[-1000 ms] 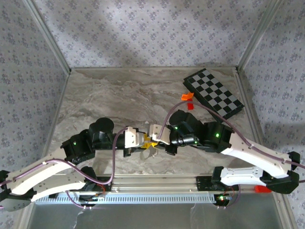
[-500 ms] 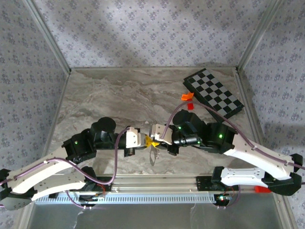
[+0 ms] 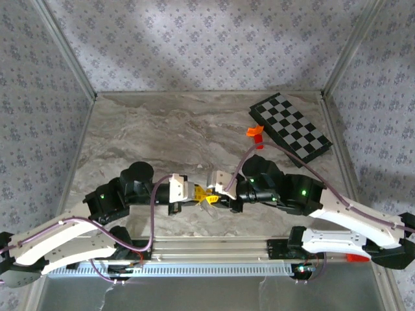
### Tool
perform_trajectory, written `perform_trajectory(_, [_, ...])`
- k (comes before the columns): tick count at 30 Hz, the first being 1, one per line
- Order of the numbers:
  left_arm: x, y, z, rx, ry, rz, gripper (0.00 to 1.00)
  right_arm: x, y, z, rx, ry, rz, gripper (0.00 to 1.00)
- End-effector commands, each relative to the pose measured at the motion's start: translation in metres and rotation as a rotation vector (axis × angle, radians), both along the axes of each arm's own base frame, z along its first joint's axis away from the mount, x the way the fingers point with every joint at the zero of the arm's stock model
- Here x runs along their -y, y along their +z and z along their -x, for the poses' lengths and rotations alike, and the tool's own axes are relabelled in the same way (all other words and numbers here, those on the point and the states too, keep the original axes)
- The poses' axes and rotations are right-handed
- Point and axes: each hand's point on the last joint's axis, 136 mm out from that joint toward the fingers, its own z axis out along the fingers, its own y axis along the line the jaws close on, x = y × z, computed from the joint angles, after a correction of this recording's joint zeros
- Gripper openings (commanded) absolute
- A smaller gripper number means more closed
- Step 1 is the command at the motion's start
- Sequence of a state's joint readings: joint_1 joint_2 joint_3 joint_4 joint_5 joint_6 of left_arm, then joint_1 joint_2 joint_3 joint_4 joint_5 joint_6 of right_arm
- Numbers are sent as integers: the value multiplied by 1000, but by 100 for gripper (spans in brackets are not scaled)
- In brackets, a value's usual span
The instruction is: Put the keys on the keyring
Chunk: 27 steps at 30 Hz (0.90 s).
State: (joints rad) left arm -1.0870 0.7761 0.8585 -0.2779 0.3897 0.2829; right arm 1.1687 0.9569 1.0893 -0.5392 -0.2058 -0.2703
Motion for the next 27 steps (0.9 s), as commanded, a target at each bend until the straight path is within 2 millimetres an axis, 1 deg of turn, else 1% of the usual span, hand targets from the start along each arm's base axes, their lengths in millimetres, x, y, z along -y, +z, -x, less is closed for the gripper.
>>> perform_trajectory(1, [0, 37, 14, 43, -72, 137, 0, -7, 32, 4, 14, 7, -156, 22])
perform_trajectory(3, [-3, 39, 18, 49, -89, 145, 0, -5, 34, 7, 8, 13, -171, 19])
perform_trajectory(7, [-5, 43, 21, 54, -99, 156, 0, -3, 31, 7, -6, 8, -165, 14])
perform_trajectory(12, [-8, 44, 23, 54, -100, 164, 0, -3, 26, 11, -26, 14, -172, 12])
perform_trajectory(14, [-7, 45, 22, 54, -98, 164, 0, -2, 26, 13, -32, 17, -181, 14])
perform_trajectory(16, [-7, 45, 22, 57, -99, 165, 0, -2, 24, 16, -40, 22, -177, 21])
perform_trajectory(18, [-7, 45, 22, 60, -96, 162, 0, -1, 21, 16, -45, 17, -175, 24])
perform_trajectory(22, [-7, 46, 22, 59, -97, 162, 0, 2, 22, 16, -41, 7, -192, 24])
perform_trajectory(25, [-8, 47, 23, 57, -99, 165, 0, 2, 22, 15, -37, -1, -190, 20])
perform_trajectory(27, [-8, 48, 23, 56, -102, 165, 0, 1, 18, 16, -40, -2, -175, 18])
